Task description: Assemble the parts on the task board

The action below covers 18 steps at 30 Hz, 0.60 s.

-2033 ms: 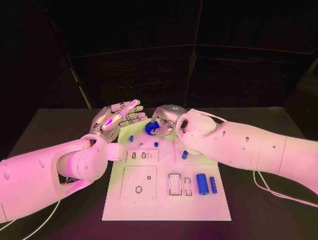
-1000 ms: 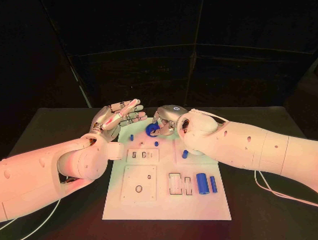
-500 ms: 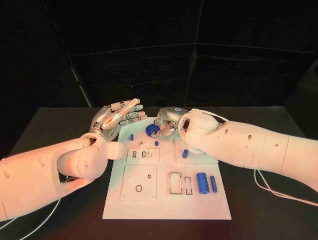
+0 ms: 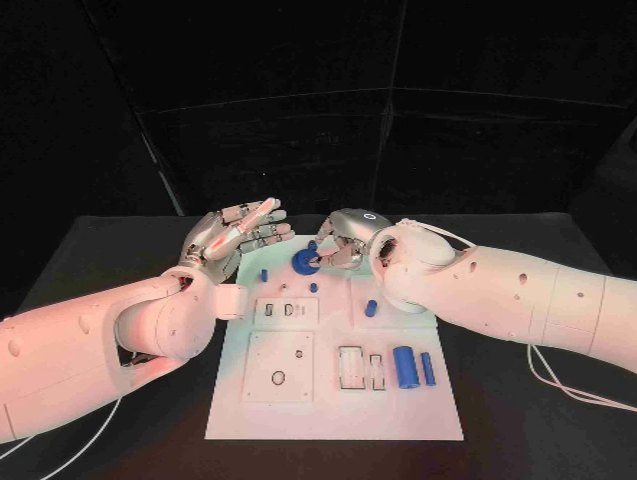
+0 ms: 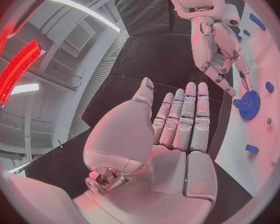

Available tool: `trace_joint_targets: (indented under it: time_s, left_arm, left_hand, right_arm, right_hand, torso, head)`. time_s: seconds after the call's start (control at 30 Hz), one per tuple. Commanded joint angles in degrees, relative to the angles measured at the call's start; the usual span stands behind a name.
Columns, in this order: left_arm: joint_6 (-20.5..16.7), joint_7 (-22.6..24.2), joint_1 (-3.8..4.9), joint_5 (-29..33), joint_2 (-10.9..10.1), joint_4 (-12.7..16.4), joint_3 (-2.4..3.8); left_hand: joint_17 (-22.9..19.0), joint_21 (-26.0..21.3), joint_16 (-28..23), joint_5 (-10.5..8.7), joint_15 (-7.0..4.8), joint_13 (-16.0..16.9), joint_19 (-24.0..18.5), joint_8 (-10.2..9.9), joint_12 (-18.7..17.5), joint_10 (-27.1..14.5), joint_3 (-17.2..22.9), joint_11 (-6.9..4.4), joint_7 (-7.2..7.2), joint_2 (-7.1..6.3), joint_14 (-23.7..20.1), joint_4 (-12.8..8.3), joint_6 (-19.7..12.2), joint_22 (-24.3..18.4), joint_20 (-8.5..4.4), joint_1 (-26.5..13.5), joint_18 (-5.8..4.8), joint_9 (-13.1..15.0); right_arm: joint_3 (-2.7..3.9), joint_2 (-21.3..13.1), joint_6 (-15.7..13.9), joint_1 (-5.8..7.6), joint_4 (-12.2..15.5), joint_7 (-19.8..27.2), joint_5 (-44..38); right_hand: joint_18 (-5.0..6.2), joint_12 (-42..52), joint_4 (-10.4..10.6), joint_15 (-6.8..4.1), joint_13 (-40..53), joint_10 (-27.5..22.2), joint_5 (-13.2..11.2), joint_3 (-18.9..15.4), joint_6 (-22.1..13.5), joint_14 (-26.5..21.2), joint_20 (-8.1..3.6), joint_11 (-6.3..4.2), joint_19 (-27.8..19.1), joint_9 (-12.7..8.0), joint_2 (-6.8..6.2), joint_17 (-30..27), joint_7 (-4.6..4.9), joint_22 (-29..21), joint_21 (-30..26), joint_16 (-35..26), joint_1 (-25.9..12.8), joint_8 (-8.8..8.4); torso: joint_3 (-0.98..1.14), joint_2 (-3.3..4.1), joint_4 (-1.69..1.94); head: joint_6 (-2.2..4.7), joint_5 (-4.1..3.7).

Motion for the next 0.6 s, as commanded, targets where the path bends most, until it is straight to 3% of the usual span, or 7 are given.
trace_joint_targets:
  time_s: [0.03, 0.13, 0.3, 0.37, 0.5, 0.6]
  left_arm:
    - [0.8, 0.2, 0.10, -0.2, -0.2, -0.1, 0.05]
    - [0.8, 0.2, 0.10, -0.2, -0.4, -0.1, 0.05]
    - [1.0, 0.2, 0.10, -0.2, -0.5, -0.3, 0.04]
    - [1.1, 0.2, 0.10, -0.2, -0.4, -0.5, 0.04]
    - [1.3, 0.2, 0.09, -0.2, -0.2, -0.9, 0.04]
    - [1.4, 0.2, 0.09, -0.2, -0.1, -1.2, 0.03]
  left_hand:
    - [-0.1, -0.3, -0.4, 0.20, 0.09, -0.1, 0.4, -0.3, -0.1, 0.1, 0.1, 0.34, 0.50, 0.22, 0.3, -0.3, 0.2, -0.1, 0.12, 0.5, 0.66, -0.1]
    - [-0.1, -0.3, -0.4, 0.20, 0.09, -0.1, 0.4, -0.4, -0.1, 0.1, 0.1, 0.34, 0.50, 0.23, 0.3, -0.3, 0.2, -0.1, 0.12, 0.5, 0.66, -0.1]
    - [-0.1, -0.4, -0.4, 0.20, 0.08, -0.1, 0.5, -0.4, -0.1, 0.2, 0.1, 0.32, 0.47, 0.27, 0.3, -0.3, 0.3, -0.1, 0.12, 0.5, 0.67, -0.1]
    - [-0.1, -0.4, -0.4, 0.20, 0.05, 0.0, 0.6, -0.4, -0.1, 0.3, 0.0, 0.28, 0.43, 0.32, 0.5, -0.4, 0.4, -0.1, 0.11, 0.6, 0.69, -0.1]
    - [-0.1, -0.4, -0.4, 0.20, -0.01, 0.0, 0.7, -0.4, -0.2, 0.4, 0.0, 0.24, 0.40, 0.38, 0.7, -0.5, 0.5, -0.1, 0.08, 0.6, 0.71, 0.0]
    - [-0.1, -0.5, -0.4, 0.20, -0.03, 0.0, 0.8, -0.4, -0.2, 0.5, 0.0, 0.23, 0.37, 0.41, 0.8, -0.5, 0.6, -0.2, 0.07, 0.6, 0.72, 0.0]
  right_arm:
    - [0.02, -2.7, -7.3, 0.10, 2.0, 7.5, 5.1]
    - [0.02, -6.3, -6.6, 0.13, 3.8, 11.3, 9.8]
    - [0.00, -13.0, -4.6, 0.20, 5.7, 16.4, 17.8]
    - [0.00, -15.6, -4.3, 0.20, 6.3, 18.0, 20.0]
    - [-0.01, -19.1, -3.2, 0.18, 6.3, 20.0, 22.3]
    - [-0.02, -20.4, -2.5, 0.13, 5.5, 21.1, 22.9]
  right_hand:
    - [-0.21, 0.0, -0.6, 0.30, 2.2, 0.1, 0.3, -0.1, 0.4, 5.3, 0.23, 0.02, 0.0, 0.1, 0.02, 11.5, -0.09, -0.3, 0.1, 0.0, 1.0, -0.21]
    - [-0.04, -0.3, -1.1, 0.29, 1.9, -0.2, 0.6, -0.5, 0.7, 5.2, 0.21, -0.02, -0.5, 0.1, -0.22, 11.1, -0.14, -1.2, -0.3, -0.2, 1.8, -0.14]
    - [0.27, -1.2, -3.4, 0.11, 1.1, -1.1, 1.8, -0.7, 1.3, 5.0, 0.07, -0.22, -1.4, 0.1, -0.44, 10.2, -0.33, -2.8, -1.2, -0.6, 5.1, 0.00]
    - [0.29, -1.3, -4.3, 0.05, 1.0, -1.3, 2.2, -0.9, 1.3, 5.0, 0.01, -0.27, -1.5, 0.1, -0.66, 10.2, -0.36, -3.0, -1.3, -0.6, 6.3, -0.05]
    - [0.31, -1.5, -4.9, 0.03, 0.8, -1.4, 2.5, -1.2, 1.3, 5.0, -0.02, -0.28, -1.6, 0.1, -0.89, 10.2, -0.37, -3.1, -1.4, -0.6, 6.9, -0.11]
    - [0.33, -1.7, -5.3, 0.03, 0.7, -1.6, 1.6, -1.4, 1.1, 5.0, -0.04, -0.26, -1.7, 0.1, -0.85, 10.2, -0.34, -3.3, -1.5, -0.6, 7.4, -0.16]
  torso:
    - [-0.03, -0.10, -0.12]
    - [-0.07, -0.18, -0.17]
    - [-0.01, -0.42, -0.62]
    - [0.11, -0.53, -0.89]
    - [0.40, -0.72, -1.17]
    - [0.36, -0.64, -1.09]
  head:
    - [0.27, -0.15]
    - [0.46, -0.23]
    - [0.83, -0.16]
    - [1.07, -0.16]
    - [1.16, -0.50]
    - [1.30, -1.00]
